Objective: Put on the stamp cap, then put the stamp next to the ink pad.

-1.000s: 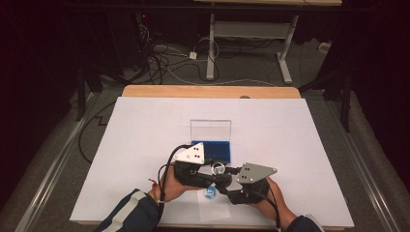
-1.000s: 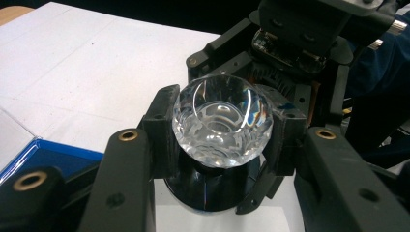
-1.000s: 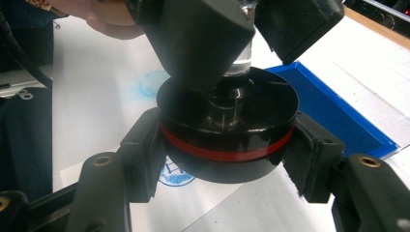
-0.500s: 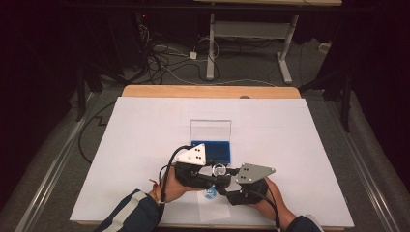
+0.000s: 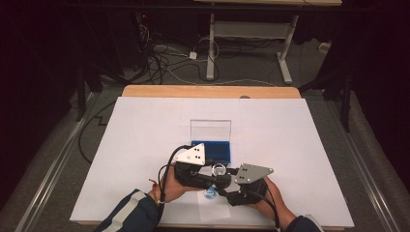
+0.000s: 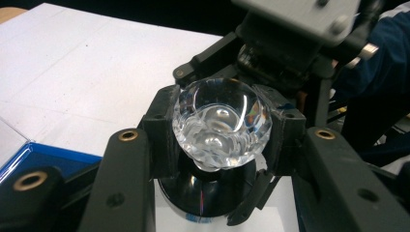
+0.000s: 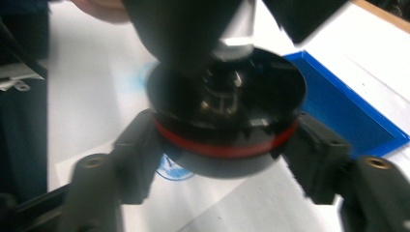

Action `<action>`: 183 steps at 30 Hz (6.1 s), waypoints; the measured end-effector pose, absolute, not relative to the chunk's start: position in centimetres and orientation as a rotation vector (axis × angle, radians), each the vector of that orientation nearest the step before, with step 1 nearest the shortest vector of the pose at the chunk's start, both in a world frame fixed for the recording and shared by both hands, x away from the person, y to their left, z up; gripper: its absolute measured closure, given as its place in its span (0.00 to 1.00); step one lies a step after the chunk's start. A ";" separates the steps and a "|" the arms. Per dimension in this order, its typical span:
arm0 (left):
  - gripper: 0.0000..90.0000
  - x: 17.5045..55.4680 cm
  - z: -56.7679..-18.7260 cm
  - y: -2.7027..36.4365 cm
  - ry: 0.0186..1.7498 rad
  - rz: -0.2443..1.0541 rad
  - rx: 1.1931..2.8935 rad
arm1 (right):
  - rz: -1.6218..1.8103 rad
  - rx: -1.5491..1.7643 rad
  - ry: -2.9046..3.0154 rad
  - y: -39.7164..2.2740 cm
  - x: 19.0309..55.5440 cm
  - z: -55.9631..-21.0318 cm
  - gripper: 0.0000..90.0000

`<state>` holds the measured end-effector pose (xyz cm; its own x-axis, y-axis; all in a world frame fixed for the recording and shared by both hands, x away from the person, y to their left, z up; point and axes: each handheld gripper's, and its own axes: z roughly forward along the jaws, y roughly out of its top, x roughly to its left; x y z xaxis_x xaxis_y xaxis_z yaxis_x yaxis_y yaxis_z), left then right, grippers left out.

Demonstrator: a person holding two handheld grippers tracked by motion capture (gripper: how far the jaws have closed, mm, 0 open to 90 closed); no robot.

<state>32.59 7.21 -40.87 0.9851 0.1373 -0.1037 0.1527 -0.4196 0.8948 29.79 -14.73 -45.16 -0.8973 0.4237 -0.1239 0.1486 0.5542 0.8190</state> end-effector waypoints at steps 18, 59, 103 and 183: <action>0.60 32.5 -40.5 7.7 0.207 0.025 2.043 | 1.217 0.471 2.483 -15.7 29.7 -45.1 0.25; 0.60 33.1 -39.5 11.0 0.268 0.138 2.049 | 1.208 0.559 2.258 -24.2 27.7 -43.4 0.19; 0.60 38.7 -39.3 16.2 0.494 0.254 2.215 | 1.133 0.545 2.297 -24.2 27.9 -44.4 0.21; 0.40 41.1 -43.9 16.7 0.640 0.432 2.175 | 1.081 0.517 2.323 -24.1 27.6 -44.8 0.21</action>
